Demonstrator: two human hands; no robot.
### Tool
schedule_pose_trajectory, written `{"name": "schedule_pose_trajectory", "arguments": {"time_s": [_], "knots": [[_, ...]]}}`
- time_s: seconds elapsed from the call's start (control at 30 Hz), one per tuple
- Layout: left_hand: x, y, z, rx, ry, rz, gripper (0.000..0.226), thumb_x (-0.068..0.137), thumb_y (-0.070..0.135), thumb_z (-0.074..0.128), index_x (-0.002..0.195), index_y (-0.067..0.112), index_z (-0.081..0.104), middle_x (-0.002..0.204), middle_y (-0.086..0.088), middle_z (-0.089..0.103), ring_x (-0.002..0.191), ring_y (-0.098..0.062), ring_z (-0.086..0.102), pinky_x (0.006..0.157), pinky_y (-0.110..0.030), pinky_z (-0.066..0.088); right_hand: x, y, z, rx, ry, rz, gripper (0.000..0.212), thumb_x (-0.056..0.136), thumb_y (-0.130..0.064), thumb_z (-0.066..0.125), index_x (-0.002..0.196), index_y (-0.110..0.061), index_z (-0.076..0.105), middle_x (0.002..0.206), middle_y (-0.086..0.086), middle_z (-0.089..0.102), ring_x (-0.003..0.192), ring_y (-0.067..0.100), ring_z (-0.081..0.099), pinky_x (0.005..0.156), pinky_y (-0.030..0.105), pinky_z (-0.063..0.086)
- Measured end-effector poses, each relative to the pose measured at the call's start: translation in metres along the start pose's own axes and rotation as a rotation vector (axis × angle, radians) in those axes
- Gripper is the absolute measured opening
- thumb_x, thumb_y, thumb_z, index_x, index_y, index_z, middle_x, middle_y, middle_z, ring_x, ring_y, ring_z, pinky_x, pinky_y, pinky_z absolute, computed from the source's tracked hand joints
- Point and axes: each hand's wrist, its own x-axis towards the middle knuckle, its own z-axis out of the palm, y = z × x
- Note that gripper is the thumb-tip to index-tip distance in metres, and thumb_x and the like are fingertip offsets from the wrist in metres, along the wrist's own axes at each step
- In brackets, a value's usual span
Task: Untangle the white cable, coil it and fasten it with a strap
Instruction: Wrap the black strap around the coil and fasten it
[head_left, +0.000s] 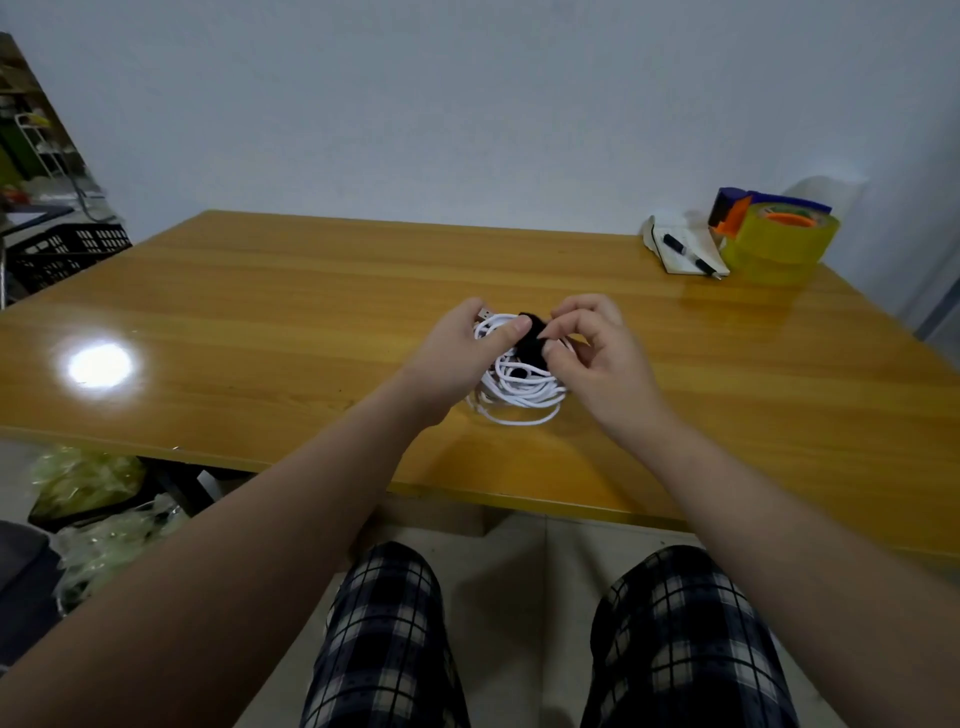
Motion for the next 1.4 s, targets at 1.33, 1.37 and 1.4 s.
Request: {"name": "schedule_pose_trajectory", "arguments": {"time_s": [1.33, 1.37, 1.4], "knots": [[-0.001, 0.008, -0.009, -0.052, -0.177, -0.222, 0.024, 0.091, 0.028, 0.061, 0.090, 0.004, 0.057, 0.072, -0.006, 0.064, 0.064, -0.018, 0.061, 0.062, -0.030, 0.047, 0.034, -0.025, -0.029, -0.704, -0.600, -0.512, 0.024, 0.083, -0.008, 0.065, 0.101, -0.022, 0.072, 0.101, 0.002, 0.056, 0.086, 0.016, 0.054, 0.064, 0.036, 0.049], [-0.001, 0.007, -0.009, -0.037, -0.179, -0.221, 0.025, 0.091, 0.027, 0.061, 0.093, 0.003, 0.057, 0.077, -0.010, 0.064, 0.070, -0.022, 0.062, 0.067, -0.034, 0.047, 0.034, -0.025, -0.030, -0.713, -0.619, -0.519, 0.024, 0.083, -0.008, 0.065, 0.103, -0.021, 0.071, 0.102, 0.003, 0.057, 0.087, 0.017, 0.056, 0.065, 0.038, 0.050], [-0.002, 0.006, -0.009, -0.026, -0.190, -0.217, 0.023, 0.090, 0.025, 0.062, 0.093, 0.003, 0.057, 0.080, -0.013, 0.063, 0.073, -0.024, 0.062, 0.070, -0.037, 0.046, 0.033, -0.024, -0.030, -0.722, -0.629, -0.520, 0.023, 0.084, -0.009, 0.064, 0.103, -0.020, 0.070, 0.103, 0.004, 0.058, 0.089, 0.019, 0.057, 0.067, 0.040, 0.050]]}}
